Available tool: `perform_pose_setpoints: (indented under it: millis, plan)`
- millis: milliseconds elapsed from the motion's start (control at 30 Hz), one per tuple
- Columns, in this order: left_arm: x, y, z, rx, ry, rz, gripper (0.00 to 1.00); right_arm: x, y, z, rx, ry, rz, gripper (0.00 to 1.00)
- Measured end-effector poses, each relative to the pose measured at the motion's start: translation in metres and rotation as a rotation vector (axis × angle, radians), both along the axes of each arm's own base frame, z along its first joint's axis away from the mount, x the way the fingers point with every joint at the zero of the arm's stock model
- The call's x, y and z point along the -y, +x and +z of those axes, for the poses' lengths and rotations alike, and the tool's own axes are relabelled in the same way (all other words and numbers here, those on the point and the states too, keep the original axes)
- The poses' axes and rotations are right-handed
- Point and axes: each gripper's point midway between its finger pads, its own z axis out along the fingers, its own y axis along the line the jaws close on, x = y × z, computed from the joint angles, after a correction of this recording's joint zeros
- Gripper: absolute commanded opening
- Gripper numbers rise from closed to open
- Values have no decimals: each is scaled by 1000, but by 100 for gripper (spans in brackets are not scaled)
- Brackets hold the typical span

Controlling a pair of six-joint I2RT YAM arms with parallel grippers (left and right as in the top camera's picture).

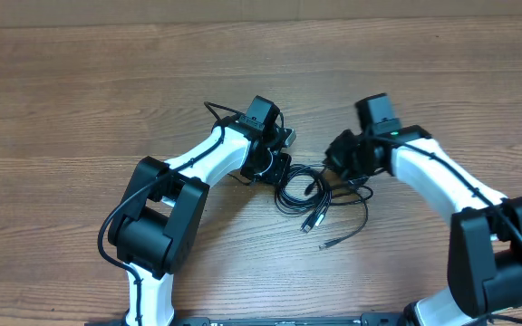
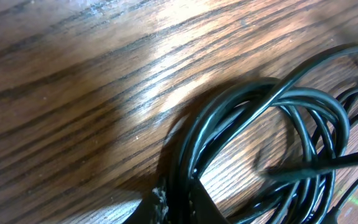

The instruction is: Untangle cables

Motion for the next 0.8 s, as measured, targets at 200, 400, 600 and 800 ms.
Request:
perform_pose_setpoints:
  millis: [200,400,600,800]
  plan:
    - [0,0,1,2,-2,0,4,51,-8,1,-60,59,-26,4]
    - [1,0,1,-1,-9,-2,4,71,-40,-7,-186,10,-14,4]
    - [-3,-3,6,-69,-42,-7,4,64,-52,-13,-196,-36,71,4]
    - [-7,30,51,-102,-184,43,4,62,-65,-23,-217,-116,125,4]
